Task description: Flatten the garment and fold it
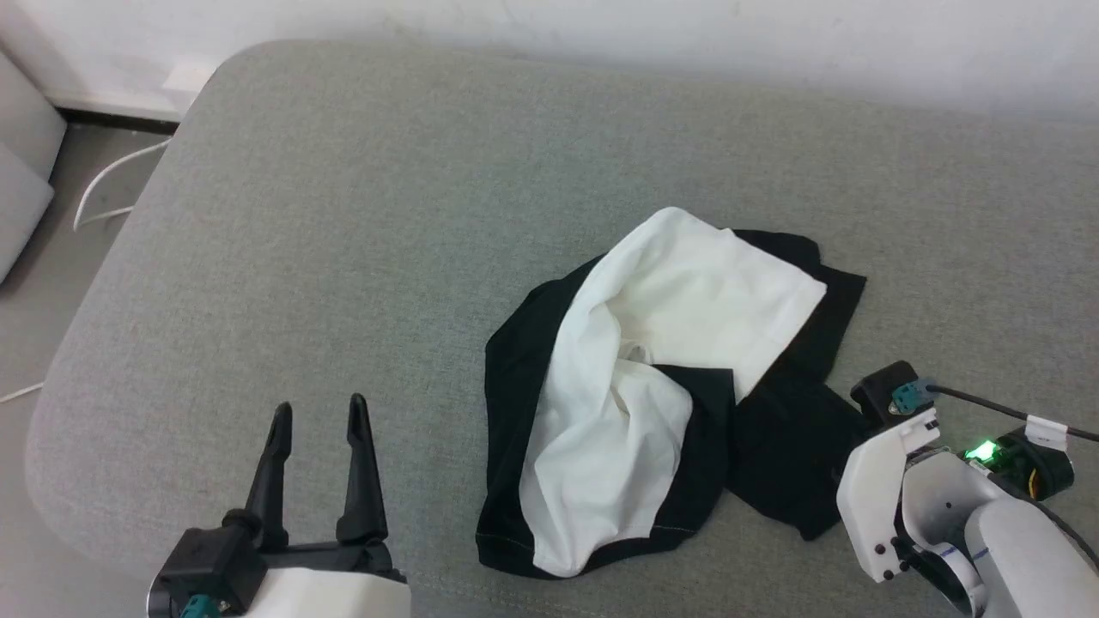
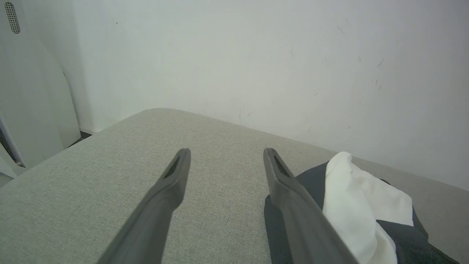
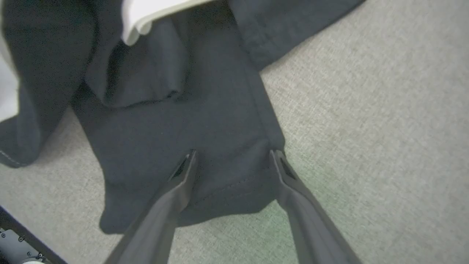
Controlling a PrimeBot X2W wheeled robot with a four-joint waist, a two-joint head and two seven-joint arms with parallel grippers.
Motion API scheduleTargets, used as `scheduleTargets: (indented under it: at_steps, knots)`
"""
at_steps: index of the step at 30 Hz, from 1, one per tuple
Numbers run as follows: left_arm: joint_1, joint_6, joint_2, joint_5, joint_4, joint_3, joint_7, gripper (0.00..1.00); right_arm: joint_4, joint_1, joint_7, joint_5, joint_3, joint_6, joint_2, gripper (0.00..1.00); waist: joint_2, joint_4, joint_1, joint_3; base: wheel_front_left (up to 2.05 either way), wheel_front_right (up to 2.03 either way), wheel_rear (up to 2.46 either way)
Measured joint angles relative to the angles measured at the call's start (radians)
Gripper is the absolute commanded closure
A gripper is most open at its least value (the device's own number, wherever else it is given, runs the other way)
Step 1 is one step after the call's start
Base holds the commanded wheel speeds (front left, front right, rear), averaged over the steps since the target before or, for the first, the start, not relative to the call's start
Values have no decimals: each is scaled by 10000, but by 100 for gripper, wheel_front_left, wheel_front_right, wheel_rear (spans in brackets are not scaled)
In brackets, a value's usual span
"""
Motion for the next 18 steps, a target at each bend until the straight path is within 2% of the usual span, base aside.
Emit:
scheduleTargets:
  at_steps: [1,2,3,14,18]
  knots:
    - [-31,0,-2,-10,35,-27,0,0,199,-82,52,88,2,0,15,27,0,39,0,48,0,0,0]
    - [-75,0,-4,-36,54,-54,0,0,366,-171,75,128,94,0,2,83,0,76,0,95,0,0,0]
    - [-132,0,-6,-88,73,-82,0,0,510,-283,159,163,190,0,-4,100,0,111,0,145,0,0,0]
    - [-345,25,-13,-347,182,-127,0,0,1003,-1144,4,660,610,12,-219,100,0,165,0,279,0,0,0]
    - [-341,25,-15,-349,180,-92,0,0,752,-1682,-111,654,242,12,-805,100,0,-45,0,149,0,0,0]
